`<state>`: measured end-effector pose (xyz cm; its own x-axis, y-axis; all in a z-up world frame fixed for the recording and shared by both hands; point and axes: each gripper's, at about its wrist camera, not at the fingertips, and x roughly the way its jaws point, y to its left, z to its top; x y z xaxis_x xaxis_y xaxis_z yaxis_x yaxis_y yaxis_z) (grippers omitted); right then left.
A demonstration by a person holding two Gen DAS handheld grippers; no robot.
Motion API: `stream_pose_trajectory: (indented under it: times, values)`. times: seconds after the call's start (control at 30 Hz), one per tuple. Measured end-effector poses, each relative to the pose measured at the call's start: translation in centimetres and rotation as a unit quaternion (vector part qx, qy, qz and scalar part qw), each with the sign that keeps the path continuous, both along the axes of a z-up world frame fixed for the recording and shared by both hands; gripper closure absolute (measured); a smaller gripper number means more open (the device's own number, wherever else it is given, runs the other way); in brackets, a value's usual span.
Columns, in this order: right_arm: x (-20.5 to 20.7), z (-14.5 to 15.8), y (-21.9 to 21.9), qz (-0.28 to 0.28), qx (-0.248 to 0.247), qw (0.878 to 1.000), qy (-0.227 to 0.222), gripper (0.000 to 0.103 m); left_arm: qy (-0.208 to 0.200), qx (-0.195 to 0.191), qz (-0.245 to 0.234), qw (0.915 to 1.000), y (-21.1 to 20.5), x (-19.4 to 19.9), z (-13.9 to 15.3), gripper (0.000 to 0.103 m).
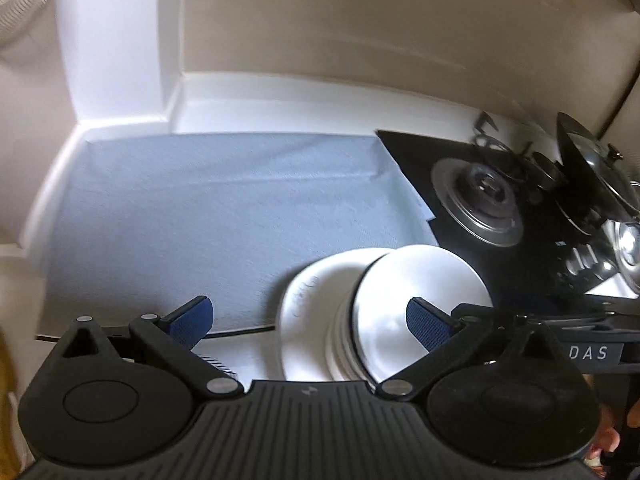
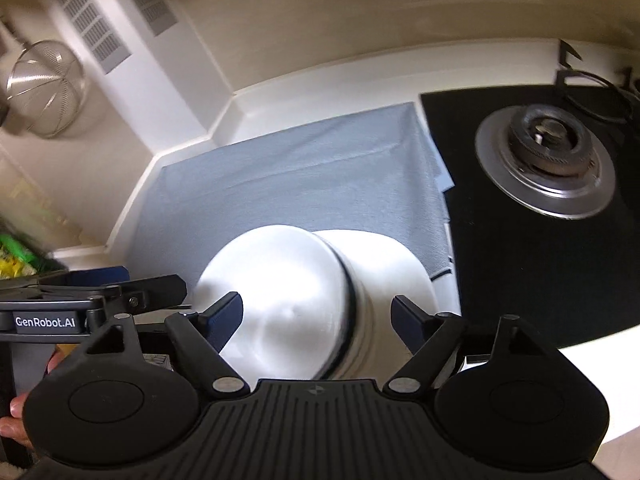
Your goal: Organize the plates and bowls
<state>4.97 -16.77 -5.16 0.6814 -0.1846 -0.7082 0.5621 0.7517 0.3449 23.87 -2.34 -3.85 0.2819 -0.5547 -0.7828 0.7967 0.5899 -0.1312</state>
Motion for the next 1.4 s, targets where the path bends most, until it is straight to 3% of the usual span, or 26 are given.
stream_pose_trajectory:
  times: [0.17,0.27,0.6,0.97,1.13,1.3,1.4]
  values:
    - [0.0,1.2,1.0,0.021,-0.031,0.999,-0.023,0.017,-0.063,0.011,0.034,0.9974,1.3,-1.6,1.8,0.0]
    - [-0.9,1.7,1.5,0.041,-0.04,0.998,-0.038,0.016,-0.079,0.021,0.056,0.995,1.5,-2.9,2.3,0.0]
    - [-7.2,2.1,2.1,0.074,-0.059,0.994,-0.05,0.014,-0.076,0.077,0.121,0.9868,0.3,-9.8,1.8,0.0]
    - [-12.0,1.3,3.4,0.108,-0.071,0.99,-0.054,0.013,-0.106,0.096,0.155,0.9776,2.6,-16.5,1.6,0.0]
    - [-11.8,1.2,4.5,0.119,-0.073,0.989,-0.048,0.013,-0.103,0.107,0.167,0.9746,3.9,-17.2,1.4,0.0]
    - [-11.3,1.8,5.7,0.114,-0.096,0.988,-0.044,0.012,-0.086,0.119,0.169,0.9746,4.8,-15.7,0.7,0.0]
    - [-10.8,1.8,6.3,0.104,-0.099,0.989,-0.037,0.012,-0.095,0.127,0.166,0.9731,5.4,-15.1,0.6,0.0]
